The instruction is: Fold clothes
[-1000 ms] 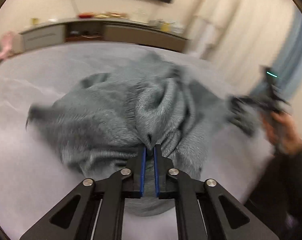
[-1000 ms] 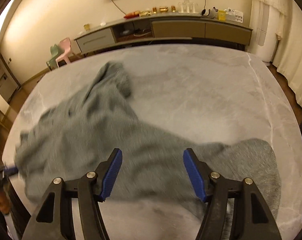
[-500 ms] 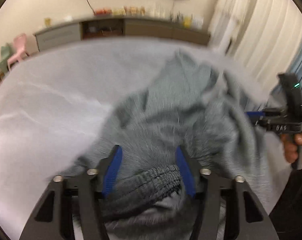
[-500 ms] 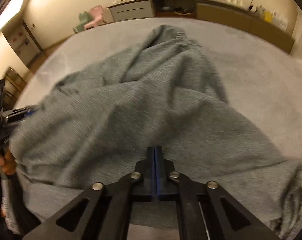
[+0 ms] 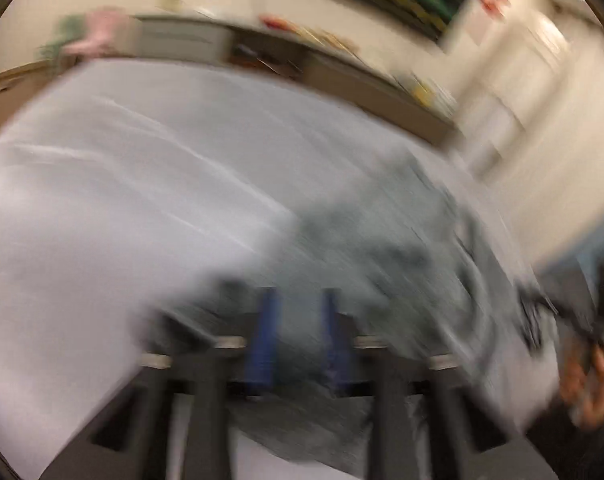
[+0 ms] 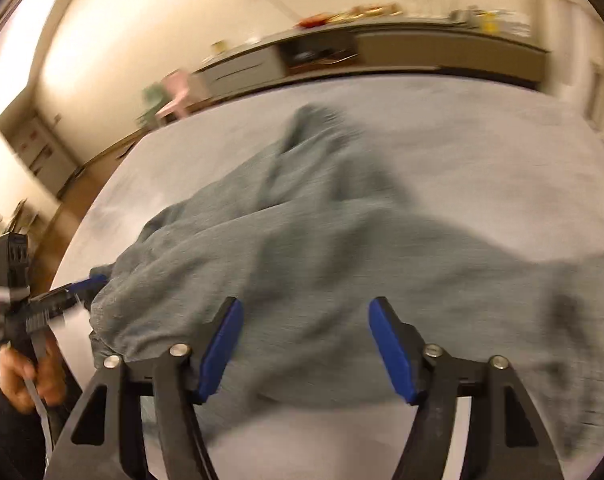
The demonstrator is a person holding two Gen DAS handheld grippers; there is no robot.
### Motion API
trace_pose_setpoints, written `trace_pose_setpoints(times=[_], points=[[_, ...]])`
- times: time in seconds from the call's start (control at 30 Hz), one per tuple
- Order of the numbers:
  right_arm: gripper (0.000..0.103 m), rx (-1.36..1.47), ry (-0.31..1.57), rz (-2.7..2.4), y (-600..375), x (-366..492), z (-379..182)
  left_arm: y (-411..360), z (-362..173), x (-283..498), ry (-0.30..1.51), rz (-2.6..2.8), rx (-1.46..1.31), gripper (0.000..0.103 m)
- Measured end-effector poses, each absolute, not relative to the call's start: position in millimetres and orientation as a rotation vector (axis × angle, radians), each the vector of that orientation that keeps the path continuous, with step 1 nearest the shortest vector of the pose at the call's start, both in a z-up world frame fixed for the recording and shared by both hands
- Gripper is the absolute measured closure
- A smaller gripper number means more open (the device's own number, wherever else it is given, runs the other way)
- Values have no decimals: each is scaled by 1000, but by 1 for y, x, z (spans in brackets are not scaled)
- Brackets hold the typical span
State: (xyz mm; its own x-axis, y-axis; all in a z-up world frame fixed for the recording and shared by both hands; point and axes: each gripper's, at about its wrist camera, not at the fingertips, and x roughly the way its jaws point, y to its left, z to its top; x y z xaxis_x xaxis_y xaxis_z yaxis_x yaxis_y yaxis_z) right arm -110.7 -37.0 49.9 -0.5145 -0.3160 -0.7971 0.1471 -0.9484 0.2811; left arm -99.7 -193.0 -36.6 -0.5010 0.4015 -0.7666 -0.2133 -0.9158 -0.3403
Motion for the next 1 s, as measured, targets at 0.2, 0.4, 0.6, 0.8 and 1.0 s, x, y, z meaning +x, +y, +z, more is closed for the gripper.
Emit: trace_pose_setpoints(times=[0.2,0.4,0.6,0.8,1.0], points=[[96,1458,100,-2474,-89,-105,23,-142,-67,-78,93,2564,-1276,87],[95,1467,210,-2457,-52,-23,69,-168,-39,-46,-2,2360,-1213,87],[61,1577,186,-2410,-27,-22,76,-185,-6,-70,38,2355,-1187,58],[35,1366,-99,-2507,-40,-125,136,-154,-27,-136,87,2259,-1341,57],[64,1643,41,-2393,-110,-273,41,-136,-65,-177,212,2261,-1409,80]])
